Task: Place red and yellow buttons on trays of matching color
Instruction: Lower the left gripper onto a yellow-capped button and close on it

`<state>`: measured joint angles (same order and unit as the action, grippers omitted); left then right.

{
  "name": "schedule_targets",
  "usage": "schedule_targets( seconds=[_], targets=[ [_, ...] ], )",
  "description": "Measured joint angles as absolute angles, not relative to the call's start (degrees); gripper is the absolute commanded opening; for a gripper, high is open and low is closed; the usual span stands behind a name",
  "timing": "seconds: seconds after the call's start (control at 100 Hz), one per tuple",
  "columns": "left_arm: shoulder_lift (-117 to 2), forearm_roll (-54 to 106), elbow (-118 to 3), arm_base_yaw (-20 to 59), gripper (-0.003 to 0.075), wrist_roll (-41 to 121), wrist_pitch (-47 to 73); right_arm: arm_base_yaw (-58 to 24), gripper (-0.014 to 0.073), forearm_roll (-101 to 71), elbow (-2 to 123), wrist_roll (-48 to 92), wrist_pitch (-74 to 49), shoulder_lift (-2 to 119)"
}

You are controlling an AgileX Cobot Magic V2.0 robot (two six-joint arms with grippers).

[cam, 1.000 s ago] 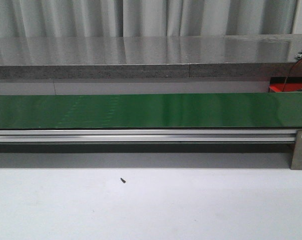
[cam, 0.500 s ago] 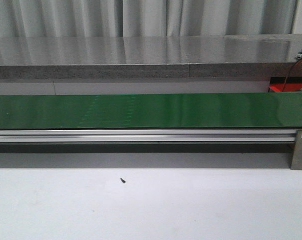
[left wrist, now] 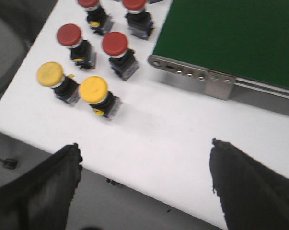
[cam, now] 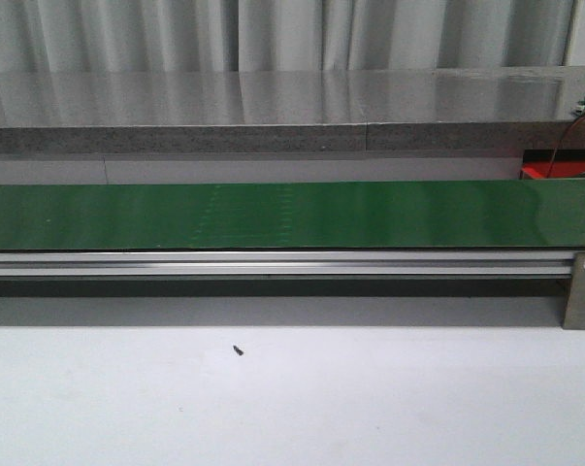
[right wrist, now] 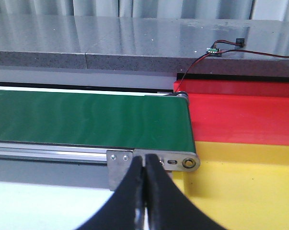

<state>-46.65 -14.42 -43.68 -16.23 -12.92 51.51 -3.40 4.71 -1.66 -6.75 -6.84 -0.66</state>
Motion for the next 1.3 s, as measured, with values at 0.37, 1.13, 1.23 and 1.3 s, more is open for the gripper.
schedule_targets(
  seconds=[0.37, 1.13, 1.23, 1.3],
  targets=[
    [-64.5, -12.8, -46.3, -29.5, 0.0528, -13.9, 41.0, -3.4, -0.0066, 4.7, -1.7, -6.7, -6.8, -0.7],
    [-89.7, -13.5, -51.9, -30.7, 0.0526, -14.0, 30.7, -3.4, -0.0066, 4.7, -1.7, -6.7, -6.8, -0.7],
    [-90.7, -13.9, -52.0, -30.7, 0.0526, -14.5, 30.0, -3.4, -0.0066, 4.7, -1.7, -6.7, -6.8, -0.7],
    [-91.4, -14.4, -52.0, -30.7, 0.0526, -15.0, 29.5, -3.4, -0.0066, 4.7, -1.7, -6.7, -6.8, -0.7]
  ],
)
